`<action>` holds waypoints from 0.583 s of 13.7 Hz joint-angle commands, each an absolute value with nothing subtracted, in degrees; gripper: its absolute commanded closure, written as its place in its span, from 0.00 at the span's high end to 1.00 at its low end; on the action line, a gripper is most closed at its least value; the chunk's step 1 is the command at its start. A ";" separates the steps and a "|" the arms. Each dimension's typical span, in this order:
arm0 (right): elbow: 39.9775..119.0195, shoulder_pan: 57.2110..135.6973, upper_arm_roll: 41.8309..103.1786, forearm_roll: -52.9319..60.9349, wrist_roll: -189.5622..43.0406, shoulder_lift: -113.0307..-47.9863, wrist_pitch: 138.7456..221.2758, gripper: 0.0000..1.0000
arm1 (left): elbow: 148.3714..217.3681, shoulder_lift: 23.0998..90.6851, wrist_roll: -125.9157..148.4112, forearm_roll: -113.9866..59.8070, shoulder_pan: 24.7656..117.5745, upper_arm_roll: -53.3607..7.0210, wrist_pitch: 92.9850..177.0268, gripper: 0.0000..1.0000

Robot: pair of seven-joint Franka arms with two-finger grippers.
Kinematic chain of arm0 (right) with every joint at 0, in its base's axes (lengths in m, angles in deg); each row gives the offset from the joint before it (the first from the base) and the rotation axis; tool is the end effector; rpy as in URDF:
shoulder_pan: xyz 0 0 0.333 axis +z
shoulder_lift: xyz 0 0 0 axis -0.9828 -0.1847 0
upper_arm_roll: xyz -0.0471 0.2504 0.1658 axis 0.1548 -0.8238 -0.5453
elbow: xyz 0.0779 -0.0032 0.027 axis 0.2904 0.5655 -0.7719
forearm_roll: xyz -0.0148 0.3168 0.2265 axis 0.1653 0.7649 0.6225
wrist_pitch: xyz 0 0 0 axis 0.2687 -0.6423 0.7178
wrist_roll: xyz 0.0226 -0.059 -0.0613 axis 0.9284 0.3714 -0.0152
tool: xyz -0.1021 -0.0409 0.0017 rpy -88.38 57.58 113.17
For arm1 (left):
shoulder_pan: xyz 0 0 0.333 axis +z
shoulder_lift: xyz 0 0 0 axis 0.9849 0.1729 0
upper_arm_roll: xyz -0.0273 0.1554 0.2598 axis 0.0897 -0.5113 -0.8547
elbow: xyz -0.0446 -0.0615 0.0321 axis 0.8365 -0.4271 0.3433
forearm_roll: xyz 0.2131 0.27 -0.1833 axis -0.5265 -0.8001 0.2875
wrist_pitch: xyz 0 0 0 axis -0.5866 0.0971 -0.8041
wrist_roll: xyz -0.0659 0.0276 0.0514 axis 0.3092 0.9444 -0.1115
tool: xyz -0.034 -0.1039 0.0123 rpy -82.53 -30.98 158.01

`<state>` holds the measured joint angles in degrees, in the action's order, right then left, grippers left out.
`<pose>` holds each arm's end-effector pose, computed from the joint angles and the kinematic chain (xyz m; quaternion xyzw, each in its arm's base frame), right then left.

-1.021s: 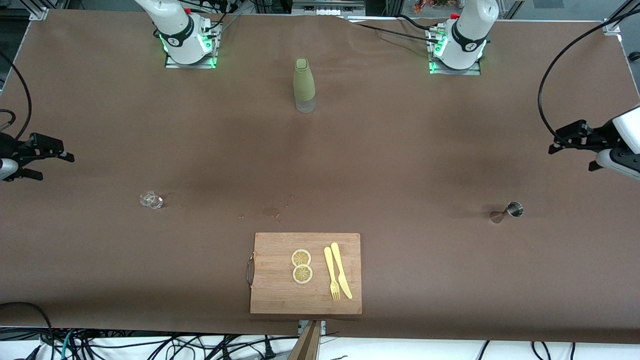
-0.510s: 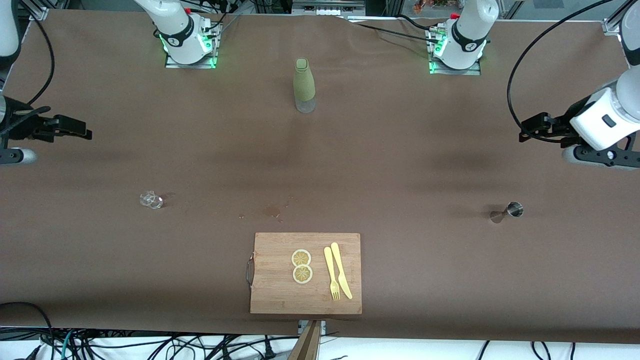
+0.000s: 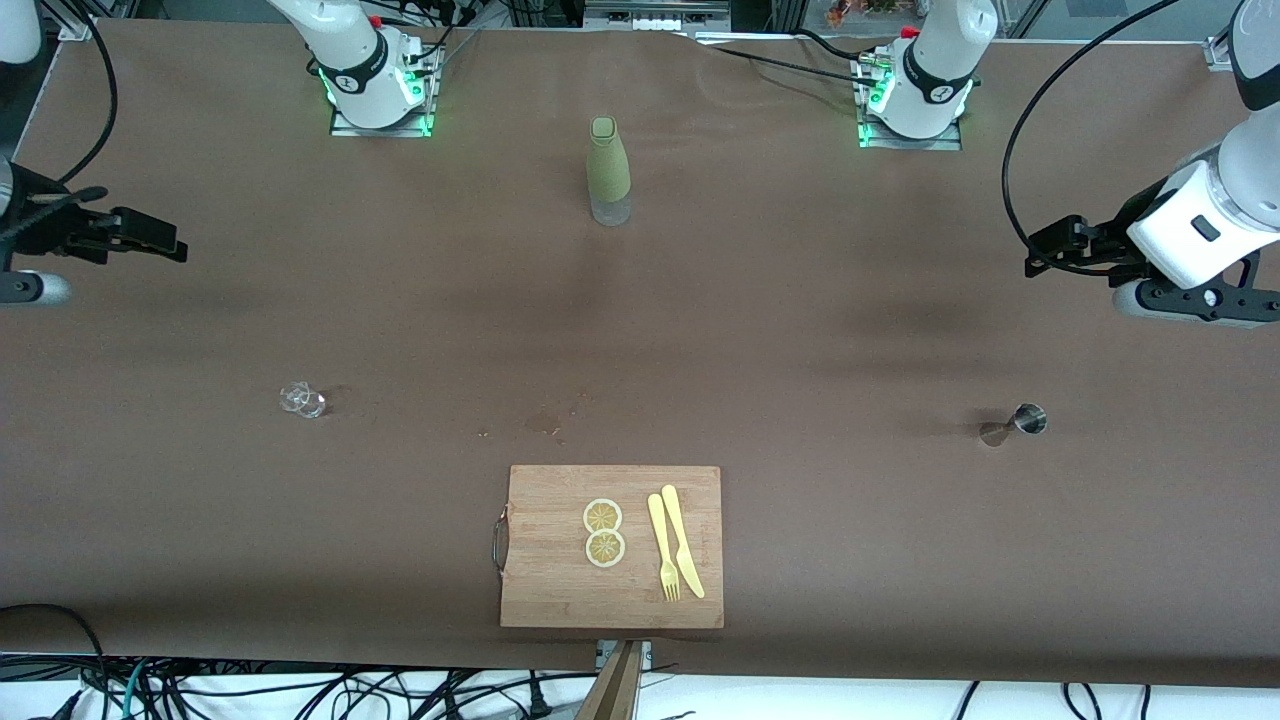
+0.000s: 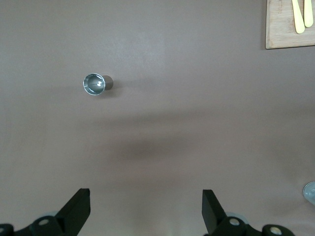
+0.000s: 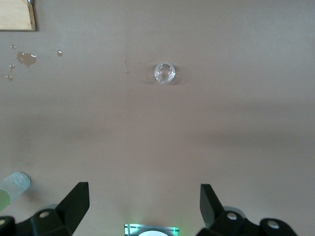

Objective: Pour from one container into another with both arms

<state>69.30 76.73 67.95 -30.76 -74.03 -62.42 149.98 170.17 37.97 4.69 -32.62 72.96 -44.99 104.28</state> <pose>0.5664 -0.0301 0.5614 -0.9969 -0.0065 0.0744 0.0233 0.5742 -0.0440 0.5640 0.9971 -0.0314 -0.0648 0.0247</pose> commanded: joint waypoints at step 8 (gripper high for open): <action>68.03 78.48 68.46 -35.48 -74.69 -60.82 150.44 1.00 | 171.05 36.46 6.12 -33.62 74.86 -43.08 103.62 1.00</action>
